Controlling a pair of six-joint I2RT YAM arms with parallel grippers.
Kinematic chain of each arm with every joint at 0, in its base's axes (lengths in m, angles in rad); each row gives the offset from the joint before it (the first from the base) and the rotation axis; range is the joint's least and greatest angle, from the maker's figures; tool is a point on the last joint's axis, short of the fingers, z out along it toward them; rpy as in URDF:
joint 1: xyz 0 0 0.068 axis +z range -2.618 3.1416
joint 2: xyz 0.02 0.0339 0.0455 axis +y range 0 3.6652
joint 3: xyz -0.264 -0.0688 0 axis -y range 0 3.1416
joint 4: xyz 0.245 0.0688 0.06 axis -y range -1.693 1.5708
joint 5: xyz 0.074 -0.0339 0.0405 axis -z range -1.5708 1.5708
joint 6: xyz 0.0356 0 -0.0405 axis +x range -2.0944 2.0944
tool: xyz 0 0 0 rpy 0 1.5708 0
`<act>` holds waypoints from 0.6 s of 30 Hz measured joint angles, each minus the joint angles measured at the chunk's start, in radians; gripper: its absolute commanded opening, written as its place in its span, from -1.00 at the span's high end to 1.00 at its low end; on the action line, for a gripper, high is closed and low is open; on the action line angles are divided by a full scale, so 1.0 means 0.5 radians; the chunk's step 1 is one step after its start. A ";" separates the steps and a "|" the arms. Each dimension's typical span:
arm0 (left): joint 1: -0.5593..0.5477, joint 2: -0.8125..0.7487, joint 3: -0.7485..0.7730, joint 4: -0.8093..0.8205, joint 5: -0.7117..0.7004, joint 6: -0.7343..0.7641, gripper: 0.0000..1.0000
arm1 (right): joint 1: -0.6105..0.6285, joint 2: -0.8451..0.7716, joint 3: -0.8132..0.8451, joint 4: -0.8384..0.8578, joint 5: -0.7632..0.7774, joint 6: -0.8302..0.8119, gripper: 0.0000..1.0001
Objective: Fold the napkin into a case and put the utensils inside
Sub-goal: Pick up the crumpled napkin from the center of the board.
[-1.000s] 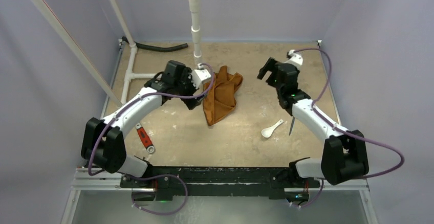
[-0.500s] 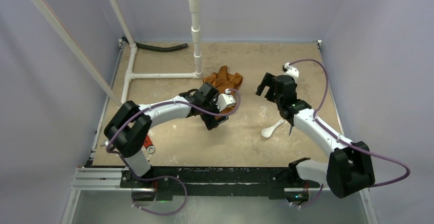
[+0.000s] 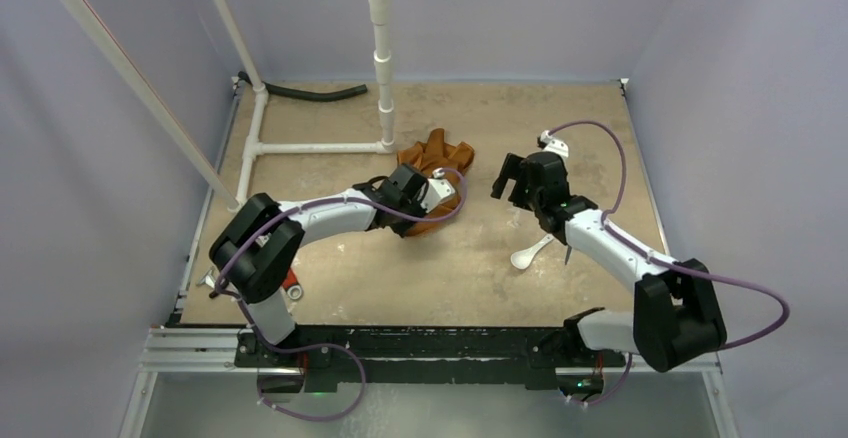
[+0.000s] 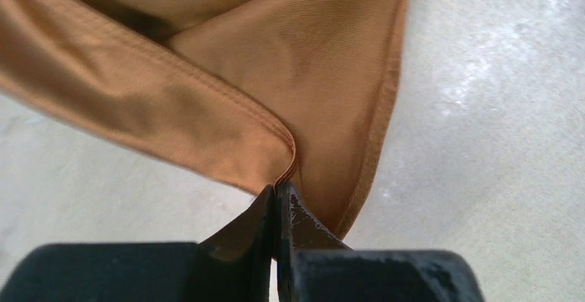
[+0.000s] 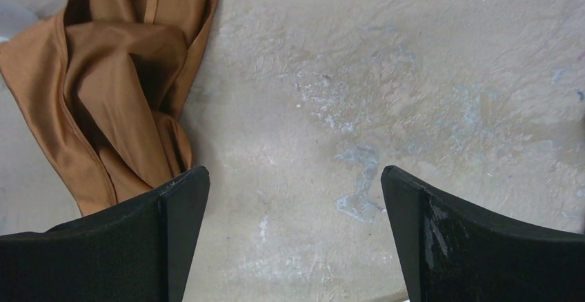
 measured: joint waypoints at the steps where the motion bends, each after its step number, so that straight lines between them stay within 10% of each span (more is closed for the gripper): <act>1: 0.003 -0.016 0.002 -0.011 -0.034 -0.002 1.00 | 0.008 0.021 0.001 0.000 -0.004 -0.001 -0.98; 18: 0.407 -0.745 0.184 -0.243 -0.412 0.070 1.00 | 0.031 0.768 0.803 0.145 -0.096 -0.245 -0.98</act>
